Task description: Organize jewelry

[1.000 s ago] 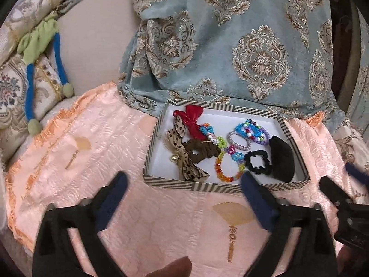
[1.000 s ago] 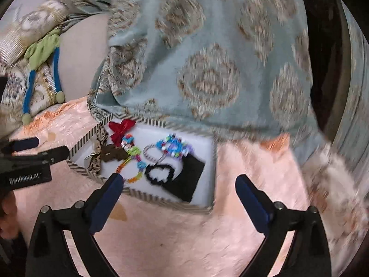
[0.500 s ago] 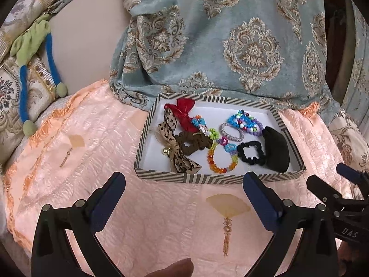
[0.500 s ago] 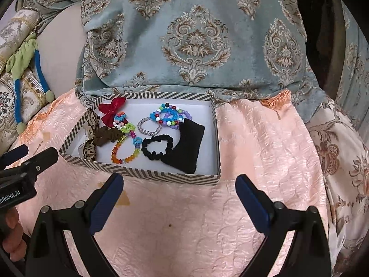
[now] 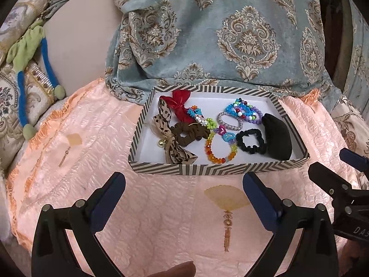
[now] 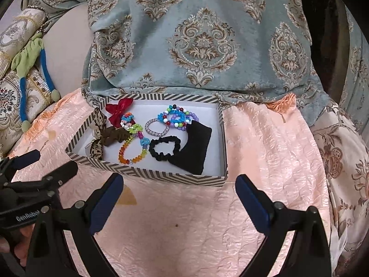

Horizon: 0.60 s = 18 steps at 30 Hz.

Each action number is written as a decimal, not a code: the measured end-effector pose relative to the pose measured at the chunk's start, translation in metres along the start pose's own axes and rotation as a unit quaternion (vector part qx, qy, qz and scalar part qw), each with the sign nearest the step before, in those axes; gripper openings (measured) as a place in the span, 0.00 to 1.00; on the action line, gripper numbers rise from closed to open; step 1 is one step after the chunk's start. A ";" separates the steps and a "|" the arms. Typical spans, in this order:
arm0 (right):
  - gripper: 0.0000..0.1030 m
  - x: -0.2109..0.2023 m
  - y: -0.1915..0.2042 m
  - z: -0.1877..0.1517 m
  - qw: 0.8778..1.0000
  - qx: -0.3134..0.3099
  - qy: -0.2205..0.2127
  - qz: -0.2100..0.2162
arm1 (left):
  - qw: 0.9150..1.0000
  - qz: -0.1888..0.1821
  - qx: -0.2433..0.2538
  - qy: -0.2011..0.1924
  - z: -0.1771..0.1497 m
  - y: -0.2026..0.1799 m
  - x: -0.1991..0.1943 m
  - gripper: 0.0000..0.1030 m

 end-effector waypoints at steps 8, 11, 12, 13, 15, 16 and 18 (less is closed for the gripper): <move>0.97 0.005 0.005 -0.003 1.000 -0.007 0.007 -0.001 | 1.000 -0.006 0.006 0.005 -0.004 -0.005 0.001 0.87; 0.97 0.004 0.004 -0.003 1.000 -0.013 0.005 -0.011 | 1.000 -0.007 0.006 0.006 -0.005 -0.006 0.001 0.87; 0.97 0.004 0.004 -0.003 1.000 -0.014 0.005 -0.012 | 1.000 -0.007 0.006 0.006 -0.005 -0.006 0.001 0.87; 0.97 0.004 0.003 -0.003 1.000 -0.013 0.006 -0.011 | 1.000 -0.007 0.006 0.006 -0.005 -0.006 0.001 0.87; 0.97 0.004 0.003 -0.003 1.000 -0.012 0.005 -0.010 | 1.000 -0.007 0.006 0.007 -0.005 -0.006 0.001 0.87; 0.97 0.003 0.002 -0.003 1.000 -0.012 0.005 -0.011 | 1.000 -0.007 0.007 0.006 -0.005 -0.006 0.001 0.87; 0.97 0.003 0.002 -0.003 1.000 -0.012 0.005 -0.011 | 1.000 -0.005 0.008 0.006 -0.005 -0.006 0.001 0.87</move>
Point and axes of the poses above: each gripper's, at about its wrist camera, not at the fingertips, and x roughly the way its jaws point, y to its left, z to its top, the point moved 9 cm from there along x, roughly the way its jaws point, and after that the axes turned 12 degrees about -x, right-handed, at the moved point
